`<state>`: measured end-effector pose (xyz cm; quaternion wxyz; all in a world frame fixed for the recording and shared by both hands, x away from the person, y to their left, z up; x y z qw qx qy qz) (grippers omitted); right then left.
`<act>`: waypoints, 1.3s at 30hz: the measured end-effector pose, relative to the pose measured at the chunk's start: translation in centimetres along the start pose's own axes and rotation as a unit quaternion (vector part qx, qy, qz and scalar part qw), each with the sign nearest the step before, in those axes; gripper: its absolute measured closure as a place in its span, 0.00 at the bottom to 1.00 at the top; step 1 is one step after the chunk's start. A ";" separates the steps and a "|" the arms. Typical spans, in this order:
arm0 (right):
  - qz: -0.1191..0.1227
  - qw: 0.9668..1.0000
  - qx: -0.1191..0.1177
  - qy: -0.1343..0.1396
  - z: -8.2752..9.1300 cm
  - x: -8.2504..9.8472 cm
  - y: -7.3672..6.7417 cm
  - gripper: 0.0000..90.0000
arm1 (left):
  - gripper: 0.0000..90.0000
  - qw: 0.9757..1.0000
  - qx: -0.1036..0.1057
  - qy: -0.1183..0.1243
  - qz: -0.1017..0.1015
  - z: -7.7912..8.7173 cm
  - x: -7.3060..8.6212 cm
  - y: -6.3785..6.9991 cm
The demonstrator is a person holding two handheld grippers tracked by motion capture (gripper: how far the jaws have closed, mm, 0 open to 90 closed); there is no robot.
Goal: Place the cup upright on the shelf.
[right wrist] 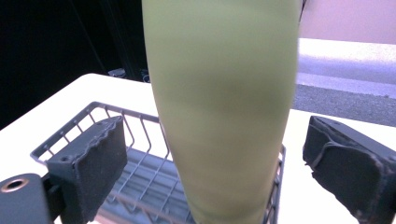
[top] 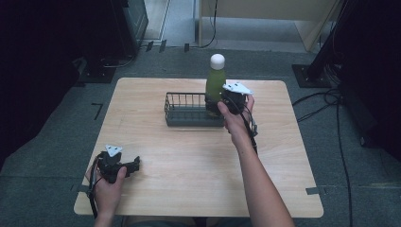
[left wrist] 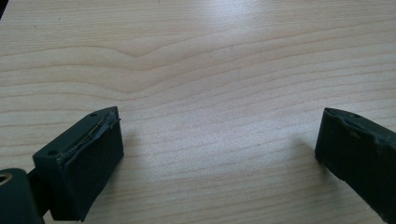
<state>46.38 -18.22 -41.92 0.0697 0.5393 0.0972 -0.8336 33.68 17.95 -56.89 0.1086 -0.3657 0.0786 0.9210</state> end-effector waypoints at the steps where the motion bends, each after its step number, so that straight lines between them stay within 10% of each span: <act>1: 0.000 1.000 0.000 0.000 0.0 0.0 0.0 0.06 | 0.02 1.000 0.000 0.000 0.000 0.0 0.0 0.0; 39: -0.018 0.999 0.028 -0.036 7.4 10.7 5.9 0.05 | 0.02 1.000 0.000 -0.001 -0.001 0.0 0.0 0.0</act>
Point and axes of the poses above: each handheld gripper's, and its own axes: z roughly backward along the jaws, x roughly out of its underside, y roughly to its right, the point moved 7 cm from there along -z, roughly forward along the jaws, and after that the axes turned 6 degrees about x, right-handed, at the moved point
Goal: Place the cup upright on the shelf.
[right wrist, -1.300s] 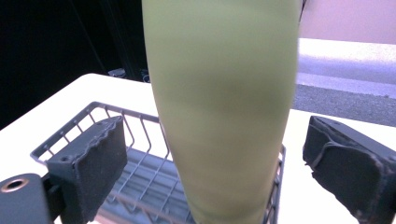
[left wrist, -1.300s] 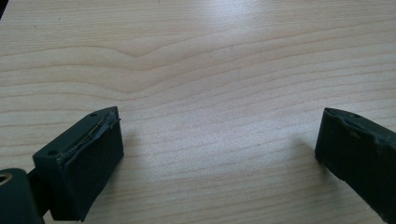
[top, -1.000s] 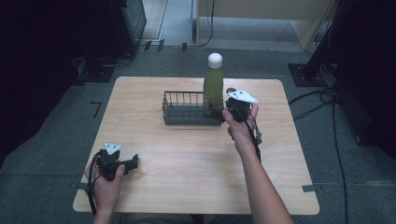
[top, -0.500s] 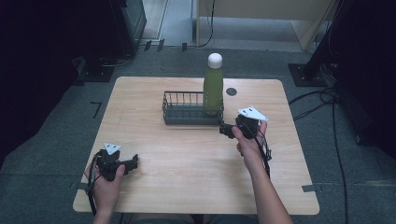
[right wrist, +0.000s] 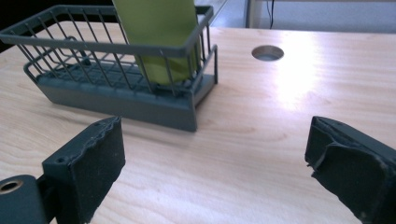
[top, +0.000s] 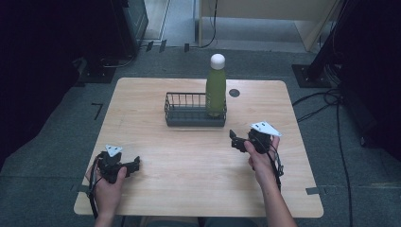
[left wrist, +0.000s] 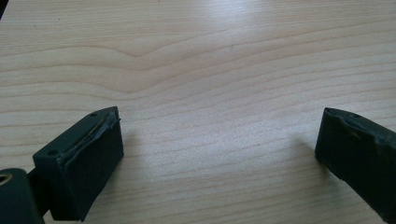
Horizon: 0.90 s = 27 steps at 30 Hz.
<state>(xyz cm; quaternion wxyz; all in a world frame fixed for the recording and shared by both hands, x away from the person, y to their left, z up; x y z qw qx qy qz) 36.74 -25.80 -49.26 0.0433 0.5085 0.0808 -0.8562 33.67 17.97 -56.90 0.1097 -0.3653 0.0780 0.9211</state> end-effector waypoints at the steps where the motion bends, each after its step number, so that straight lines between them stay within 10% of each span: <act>1: -0.001 1.000 0.001 0.000 0.1 0.2 0.2 0.05 | 0.02 1.000 0.000 0.000 0.000 0.0 0.0 0.0; 27: -0.038 0.997 0.056 -0.029 3.2 5.9 7.7 0.05 | 0.02 1.000 0.001 0.001 0.000 0.0 0.0 0.1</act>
Point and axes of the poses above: each handheld gripper's, and its own axes: z roughly backward along the jaws, x roughly out of its underside, y roughly to its right, the point moved 7 cm from there along -z, roughly forward along the jaws, and after that the axes turned 6 degrees about x, right-handed, at the moved point
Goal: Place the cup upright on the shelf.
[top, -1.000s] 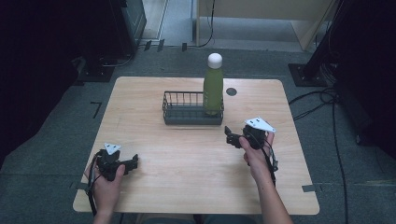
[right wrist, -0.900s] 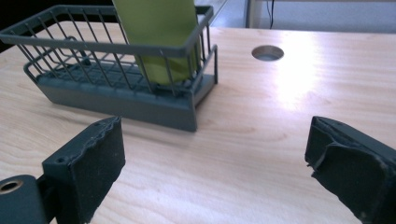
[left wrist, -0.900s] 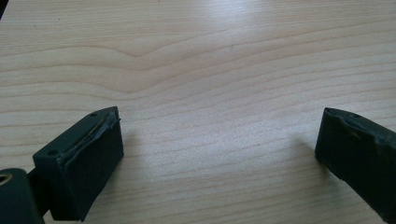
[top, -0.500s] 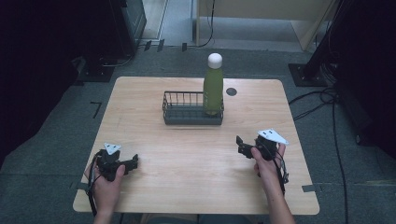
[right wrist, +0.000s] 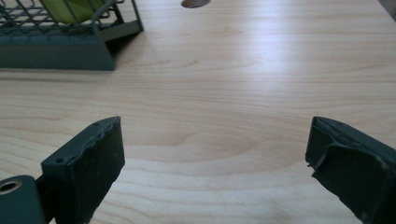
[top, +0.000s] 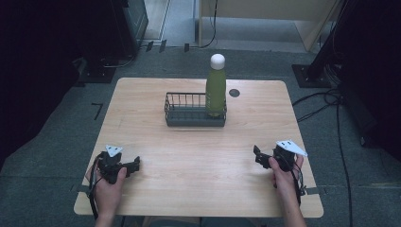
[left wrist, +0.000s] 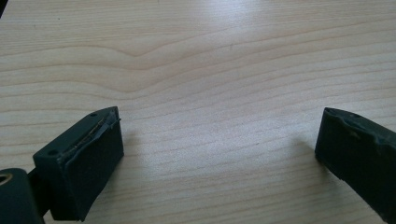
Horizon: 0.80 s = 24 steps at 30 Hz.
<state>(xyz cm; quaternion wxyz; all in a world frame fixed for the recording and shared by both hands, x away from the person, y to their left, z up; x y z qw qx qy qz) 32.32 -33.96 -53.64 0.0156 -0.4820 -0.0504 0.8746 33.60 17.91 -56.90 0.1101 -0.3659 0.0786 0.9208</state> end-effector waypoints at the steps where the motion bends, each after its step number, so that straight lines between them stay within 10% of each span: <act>1: 0.002 1.000 0.004 0.000 0.1 0.1 0.4 0.05 | 0.02 1.000 0.000 0.000 0.000 0.0 0.0 0.0; 24: -0.005 0.996 0.073 -0.050 2.3 4.0 8.7 0.05 | 0.02 1.000 0.000 0.000 -0.001 0.0 0.0 0.0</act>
Point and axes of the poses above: each handheld gripper's, and its own axes: z roughly backward along the jaws, x roughly out of its underside, y roughly to its right, the point moved 7 cm from there along -z, roughly forward along the jaws, and after that the axes turned 6 degrees about x, right-handed, at the moved point
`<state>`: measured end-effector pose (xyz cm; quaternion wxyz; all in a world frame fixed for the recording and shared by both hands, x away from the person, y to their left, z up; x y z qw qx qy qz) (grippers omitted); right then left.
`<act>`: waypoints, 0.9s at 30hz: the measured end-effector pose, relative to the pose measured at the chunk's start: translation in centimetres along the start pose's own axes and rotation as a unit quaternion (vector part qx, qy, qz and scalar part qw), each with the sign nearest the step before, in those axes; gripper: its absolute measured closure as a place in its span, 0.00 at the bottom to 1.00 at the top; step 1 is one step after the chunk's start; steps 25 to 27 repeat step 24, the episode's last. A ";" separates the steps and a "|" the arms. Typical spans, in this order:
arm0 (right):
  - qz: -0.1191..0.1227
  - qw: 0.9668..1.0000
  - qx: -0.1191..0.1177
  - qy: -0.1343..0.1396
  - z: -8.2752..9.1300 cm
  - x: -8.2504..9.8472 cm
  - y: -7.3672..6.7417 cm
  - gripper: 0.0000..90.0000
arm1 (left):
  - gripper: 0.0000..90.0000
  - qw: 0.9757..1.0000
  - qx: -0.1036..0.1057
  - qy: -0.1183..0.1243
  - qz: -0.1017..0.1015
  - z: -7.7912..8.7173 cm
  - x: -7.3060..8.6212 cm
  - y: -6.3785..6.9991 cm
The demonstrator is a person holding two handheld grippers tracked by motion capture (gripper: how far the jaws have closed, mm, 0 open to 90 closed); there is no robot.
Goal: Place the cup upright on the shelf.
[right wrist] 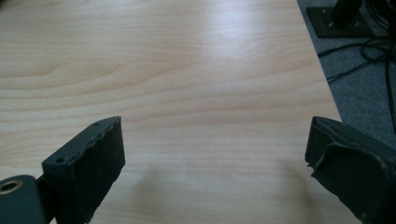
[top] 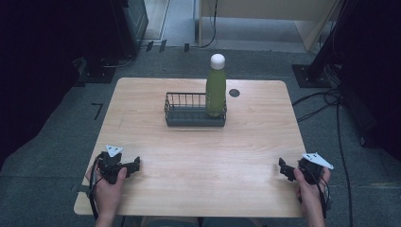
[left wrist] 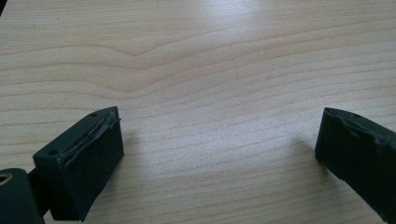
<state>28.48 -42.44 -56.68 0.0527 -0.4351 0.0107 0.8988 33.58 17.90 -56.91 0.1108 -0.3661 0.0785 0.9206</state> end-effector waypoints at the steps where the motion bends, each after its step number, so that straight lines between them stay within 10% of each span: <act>1: 0.000 1.000 0.001 -0.004 0.1 0.1 0.2 0.05 | 0.02 1.000 0.000 0.000 0.000 0.0 0.0 0.0; 8: 0.028 0.998 0.023 -0.045 -0.1 1.0 1.1 0.04 | 0.02 1.000 0.000 0.000 0.000 0.0 0.0 0.0; 27: 0.028 0.998 0.024 -0.052 -0.3 1.0 0.6 0.00 | 0.02 1.000 0.001 -0.001 -0.002 0.1 0.1 0.1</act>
Point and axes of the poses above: each handheld gripper's, and its own axes: z roughly backward along the jaws, x roughly out of its underside, y roughly to its right, the point moved 7 cm from there along -z, roughly forward along the jaws, and after that the axes turned 6 degrees about x, right-handed, at the moved point
